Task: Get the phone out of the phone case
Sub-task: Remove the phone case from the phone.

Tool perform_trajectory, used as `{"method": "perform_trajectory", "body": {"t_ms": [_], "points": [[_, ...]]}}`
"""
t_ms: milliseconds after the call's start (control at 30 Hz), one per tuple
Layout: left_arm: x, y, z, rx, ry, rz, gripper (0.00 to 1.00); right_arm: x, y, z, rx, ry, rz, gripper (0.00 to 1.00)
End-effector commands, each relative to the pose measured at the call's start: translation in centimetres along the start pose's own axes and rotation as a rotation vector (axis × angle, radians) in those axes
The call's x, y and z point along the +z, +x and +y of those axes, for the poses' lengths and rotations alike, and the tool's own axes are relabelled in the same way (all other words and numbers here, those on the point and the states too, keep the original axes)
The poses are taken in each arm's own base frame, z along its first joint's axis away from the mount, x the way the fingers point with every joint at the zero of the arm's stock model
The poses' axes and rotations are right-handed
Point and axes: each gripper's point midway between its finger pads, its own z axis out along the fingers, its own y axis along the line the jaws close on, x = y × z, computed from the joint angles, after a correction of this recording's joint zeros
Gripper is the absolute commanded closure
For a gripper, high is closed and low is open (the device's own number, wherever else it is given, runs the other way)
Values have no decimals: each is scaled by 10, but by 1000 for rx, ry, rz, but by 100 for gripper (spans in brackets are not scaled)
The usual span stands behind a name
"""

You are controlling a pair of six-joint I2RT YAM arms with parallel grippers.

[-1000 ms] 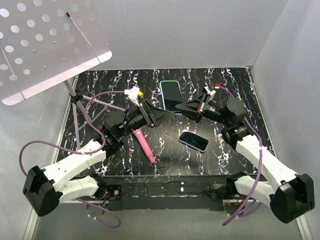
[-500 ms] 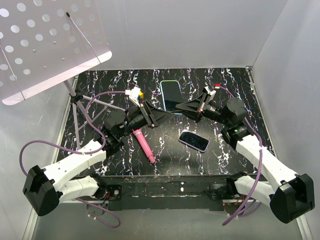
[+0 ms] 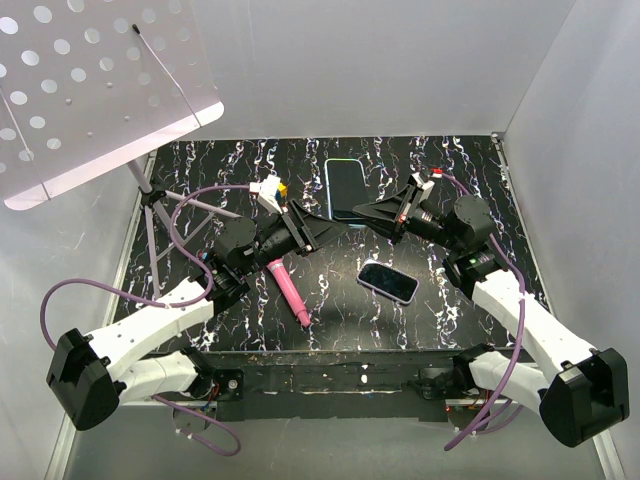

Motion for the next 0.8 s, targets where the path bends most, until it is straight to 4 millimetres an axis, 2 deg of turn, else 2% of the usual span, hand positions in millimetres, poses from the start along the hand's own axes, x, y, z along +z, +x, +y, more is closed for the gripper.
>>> {"method": "perform_trajectory", "body": {"t_ms": [0,233,400,467,567,700,767], "points": [[3,-19,-3,-24,-17,-86,51,-12,23,42,-120,-135,58,99],[4,-37,-7,-62,-30,-175,55,-12,26,38,-137,-124,59,99],[16,-42,-13,-29,-24,-167,60,-14,28,29,-138,-106,60,99],[19,-42,-11,-25,-31,-163,64,-14,28,25,-140,-96,60,99],[23,-43,-9,-3,-43,-165,76,-15,28,20,-147,-82,61,99],[24,-54,6,47,-149,-200,100,-17,30,8,-156,-50,67,99],[22,-60,24,59,-251,-230,100,-19,32,3,-180,-42,75,99]]}}
